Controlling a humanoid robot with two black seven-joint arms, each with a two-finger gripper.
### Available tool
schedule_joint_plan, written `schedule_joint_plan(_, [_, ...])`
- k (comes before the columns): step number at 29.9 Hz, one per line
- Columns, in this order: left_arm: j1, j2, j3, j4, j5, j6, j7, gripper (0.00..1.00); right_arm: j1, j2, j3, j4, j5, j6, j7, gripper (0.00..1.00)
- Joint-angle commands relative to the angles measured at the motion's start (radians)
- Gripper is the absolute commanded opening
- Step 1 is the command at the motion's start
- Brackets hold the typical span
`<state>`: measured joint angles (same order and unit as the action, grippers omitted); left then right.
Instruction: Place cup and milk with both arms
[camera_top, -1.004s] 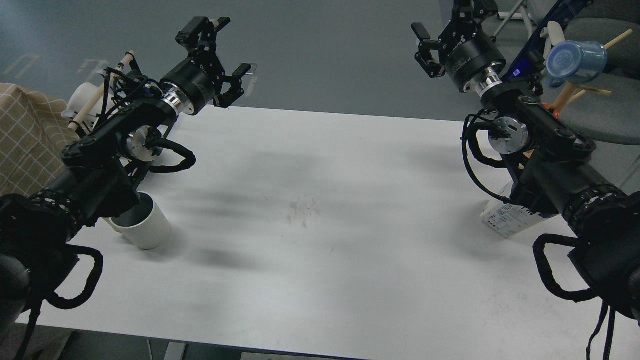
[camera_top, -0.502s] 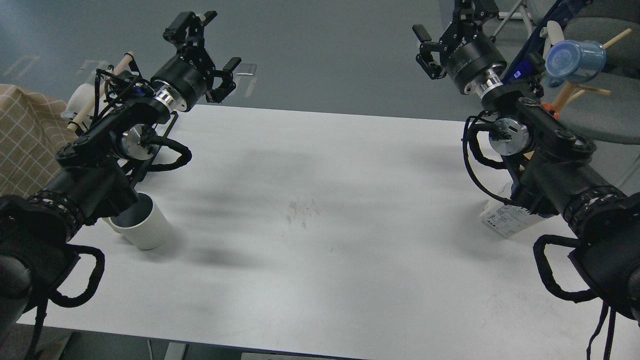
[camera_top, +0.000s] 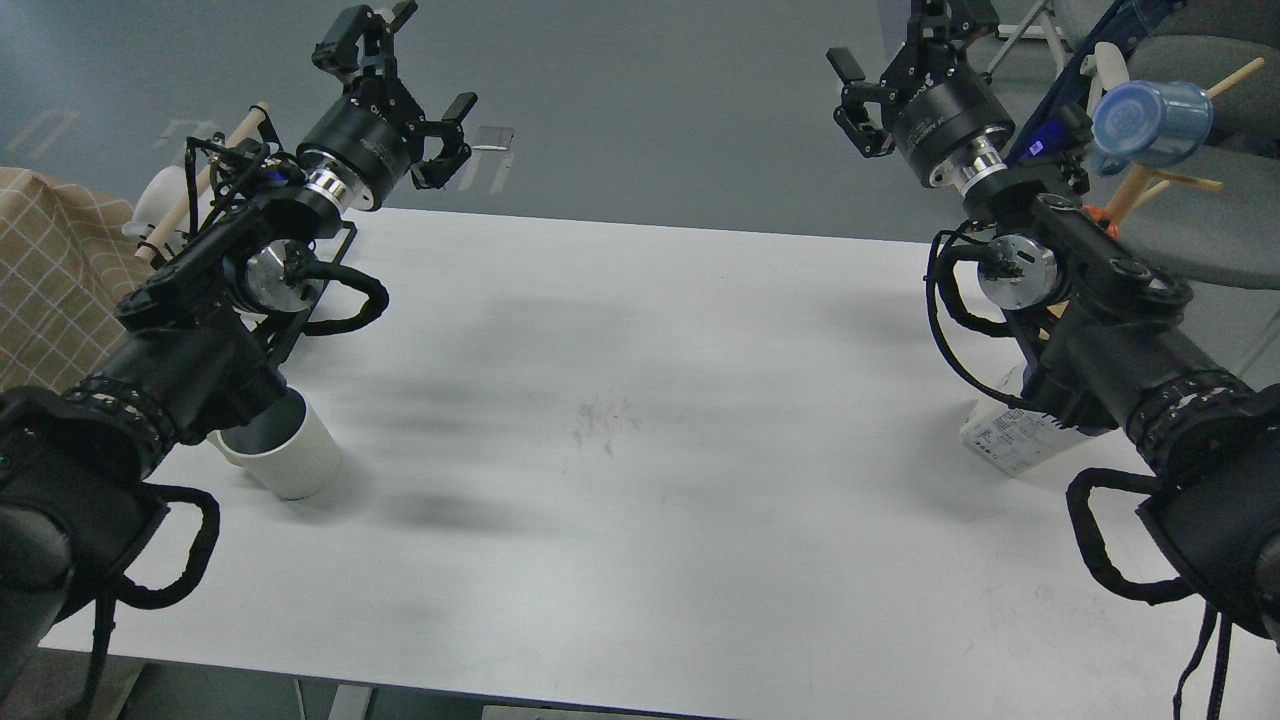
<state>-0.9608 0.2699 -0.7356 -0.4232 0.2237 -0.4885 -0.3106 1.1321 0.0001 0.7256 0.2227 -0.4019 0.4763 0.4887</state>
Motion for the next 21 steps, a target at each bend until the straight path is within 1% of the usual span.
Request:
schedule_joint_plan(1, [0.004,0.002,-0.002,-0.002,-0.004,0.0,0.001,1.0,0.0,0.0,0.0,-0.002,0.0,-0.004,0.0,1.0])
schedule_joint_plan(4, [0.005,0.002,-0.001,-0.002,-0.004,0.0,0.004,1.0,0.0,0.0,0.0,0.0,0.0,-0.004,0.0,1.0])
schedule_joint_plan(13, [0.025,0.002,-0.004,-0.019,-0.007,0.0,-0.009,1.0,0.0,0.0,0.0,-0.009,0.0,-0.004,0.0,1.0])
schedule_joint_plan(15, [0.025,0.006,-0.002,-0.034,-0.007,0.0,-0.002,1.0,0.0,0.0,0.0,-0.009,0.0,-0.002,0.0,1.0])
schedule_joint_plan(21, [0.03,0.038,0.001,-0.092,-0.007,0.0,-0.002,1.0,0.0,0.0,0.0,-0.011,0.002,-0.002,0.0,1.0])
